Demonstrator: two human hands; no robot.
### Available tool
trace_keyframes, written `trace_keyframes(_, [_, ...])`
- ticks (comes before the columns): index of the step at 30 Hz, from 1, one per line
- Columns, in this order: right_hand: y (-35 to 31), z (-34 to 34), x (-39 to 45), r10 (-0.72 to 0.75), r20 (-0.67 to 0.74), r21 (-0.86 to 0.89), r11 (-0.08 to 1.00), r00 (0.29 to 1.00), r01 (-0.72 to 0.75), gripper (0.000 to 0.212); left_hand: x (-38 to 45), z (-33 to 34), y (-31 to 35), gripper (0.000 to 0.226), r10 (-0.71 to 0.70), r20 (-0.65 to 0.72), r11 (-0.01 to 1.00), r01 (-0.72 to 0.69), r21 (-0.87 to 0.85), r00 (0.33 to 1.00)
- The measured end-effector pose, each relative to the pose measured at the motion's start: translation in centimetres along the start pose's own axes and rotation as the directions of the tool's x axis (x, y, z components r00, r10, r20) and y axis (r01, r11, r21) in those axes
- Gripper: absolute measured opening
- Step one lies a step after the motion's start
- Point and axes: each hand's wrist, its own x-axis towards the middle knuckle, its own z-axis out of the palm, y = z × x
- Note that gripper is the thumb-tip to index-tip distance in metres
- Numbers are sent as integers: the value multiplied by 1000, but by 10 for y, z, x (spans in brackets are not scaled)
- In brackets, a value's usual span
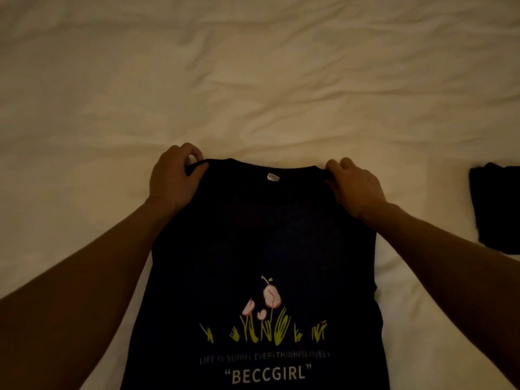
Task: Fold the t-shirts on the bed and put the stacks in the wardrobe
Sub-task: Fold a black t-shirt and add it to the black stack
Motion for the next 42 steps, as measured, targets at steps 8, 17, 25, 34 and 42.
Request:
trace_keyframes(8, [-87, 25, -88, -232, -89, 50, 970, 969, 237, 59, -86, 29, 40, 30, 238, -43, 964, -230, 135, 970])
trace_keyframes(17, [-102, 63, -130, -144, -72, -54, 989, 987, 140, 85, -164, 88, 34, 70, 51, 248, 970, -107, 216, 967])
trace_keyframes(25, [-118, 66, -141, -56, -20, 42, 998, 998, 57, 99, -177, 88, 33, 75, 48, 224, 970, -99, 221, 973])
trace_keyframes(34, [-71, 24, -150, 131, 141, 573, 797, 981, -189, 88, -159, 46, 8, 88, -225, 93, 974, 221, 52, 970])
trace_keyframes(42, [-86, 34, -185, 191, 311, 629, 693, 931, -352, 34, -203, 27, -13, 51, -279, 57, 957, 273, 95, 959])
